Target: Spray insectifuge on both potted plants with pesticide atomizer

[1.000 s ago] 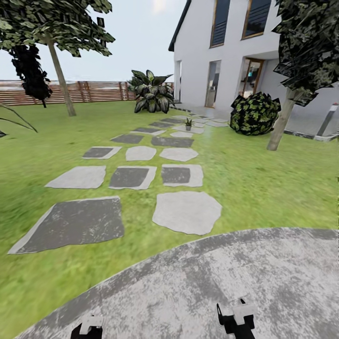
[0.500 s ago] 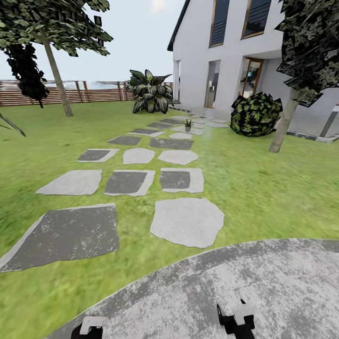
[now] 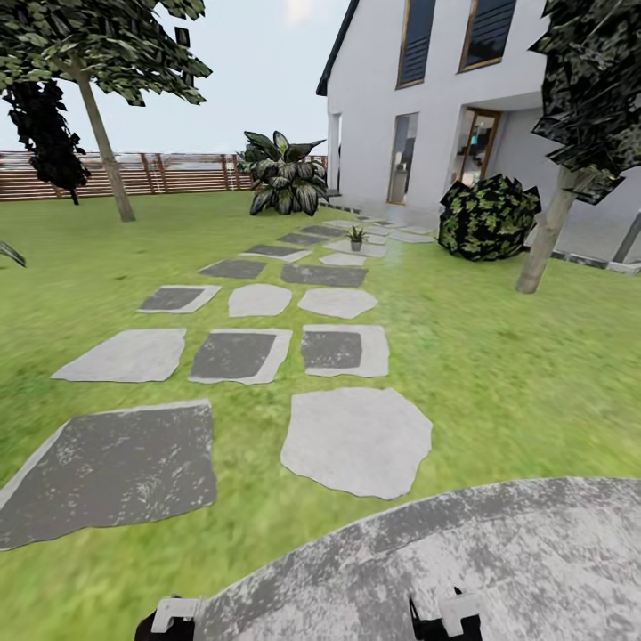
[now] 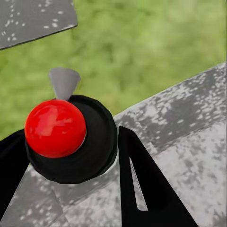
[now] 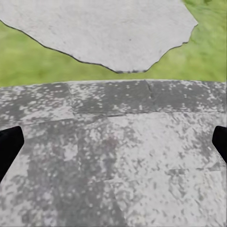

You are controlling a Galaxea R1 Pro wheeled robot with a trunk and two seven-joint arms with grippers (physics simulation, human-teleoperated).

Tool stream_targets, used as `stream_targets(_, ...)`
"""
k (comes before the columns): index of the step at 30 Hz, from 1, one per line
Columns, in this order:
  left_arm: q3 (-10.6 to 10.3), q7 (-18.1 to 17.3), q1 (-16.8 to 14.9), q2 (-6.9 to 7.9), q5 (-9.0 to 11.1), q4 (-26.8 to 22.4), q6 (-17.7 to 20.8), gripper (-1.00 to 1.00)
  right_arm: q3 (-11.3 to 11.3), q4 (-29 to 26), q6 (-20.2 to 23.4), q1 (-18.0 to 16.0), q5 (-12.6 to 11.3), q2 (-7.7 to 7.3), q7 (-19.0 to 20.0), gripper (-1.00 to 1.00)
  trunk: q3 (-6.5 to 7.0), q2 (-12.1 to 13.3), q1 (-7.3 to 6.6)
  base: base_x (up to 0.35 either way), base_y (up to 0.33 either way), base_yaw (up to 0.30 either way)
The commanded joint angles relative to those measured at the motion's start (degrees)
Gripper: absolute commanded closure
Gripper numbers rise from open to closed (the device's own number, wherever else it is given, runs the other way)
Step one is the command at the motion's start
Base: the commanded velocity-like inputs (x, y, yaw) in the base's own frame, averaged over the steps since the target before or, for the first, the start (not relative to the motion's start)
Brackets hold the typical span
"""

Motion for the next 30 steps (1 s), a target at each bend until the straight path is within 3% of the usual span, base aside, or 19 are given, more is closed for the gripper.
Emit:
stream_targets(1,-0.45,-0.02,-0.04,0.03,0.59,0.0,-0.21,1.0,-0.44,0.07,-0.15,-0.04,0.62,0.0,-0.22,-1.0,-0.05,-0.02,0.03,0.339,0.0,0.0)
stream_targets(30,-0.46,-0.02,-0.04,-0.15,0.53,0.05,-0.28,1.0,-0.44,0.07,-0.15,-0.04,0.62,0.0,-0.22,-1.0,-0.05,-0.02,0.03,0.339,0.0,0.0)
